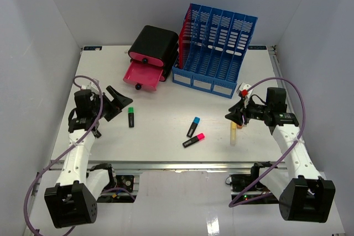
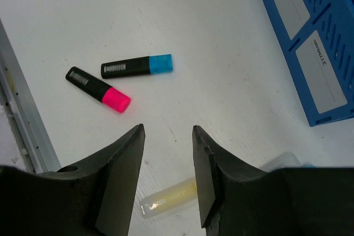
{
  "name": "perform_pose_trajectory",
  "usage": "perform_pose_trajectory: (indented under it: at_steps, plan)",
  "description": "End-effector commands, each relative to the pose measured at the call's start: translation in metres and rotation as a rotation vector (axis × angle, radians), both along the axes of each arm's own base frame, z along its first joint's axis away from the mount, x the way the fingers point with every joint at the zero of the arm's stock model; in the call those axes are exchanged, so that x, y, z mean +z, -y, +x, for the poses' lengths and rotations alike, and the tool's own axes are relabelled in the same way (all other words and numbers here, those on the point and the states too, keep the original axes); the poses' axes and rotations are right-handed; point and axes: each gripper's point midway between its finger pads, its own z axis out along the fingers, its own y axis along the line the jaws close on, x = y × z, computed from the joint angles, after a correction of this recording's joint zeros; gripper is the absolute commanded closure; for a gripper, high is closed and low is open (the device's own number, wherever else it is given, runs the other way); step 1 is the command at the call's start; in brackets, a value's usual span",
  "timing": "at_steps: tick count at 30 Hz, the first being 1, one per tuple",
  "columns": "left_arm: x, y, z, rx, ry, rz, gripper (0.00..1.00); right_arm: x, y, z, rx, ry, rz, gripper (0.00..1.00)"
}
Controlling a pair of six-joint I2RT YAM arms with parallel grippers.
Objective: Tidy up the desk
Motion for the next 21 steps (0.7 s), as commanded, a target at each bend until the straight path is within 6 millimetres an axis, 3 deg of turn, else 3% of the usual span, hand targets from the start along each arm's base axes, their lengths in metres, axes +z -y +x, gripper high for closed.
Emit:
perform_pose_trajectory:
  at_steps: [1, 5, 14, 21]
  plan:
    - [-0.024, -0.008, -0.01, 0.034, -0.141, 0.101, 0.06, 0.001, 0.002, 0.012, -0.069, -0.009, 0.016, 0.53]
    - [-0.042, 0.003, -0.011, -0.01, -0.238, 0.195, 0.07, 0.005, 0.003, 0.009, -0.067, 0.016, 0.011, 0.51]
    - [-0.085, -0.007, 0.003, 0.009, -0.394, 0.455, 0.07, 0.008, 0.002, -0.001, -0.04, 0.064, 0.003, 0.49]
    - [-0.106, -0.007, 0.017, 0.006, -0.437, 0.538, 0.1, 0.008, 0.001, -0.003, -0.03, 0.064, 0.006, 0.49]
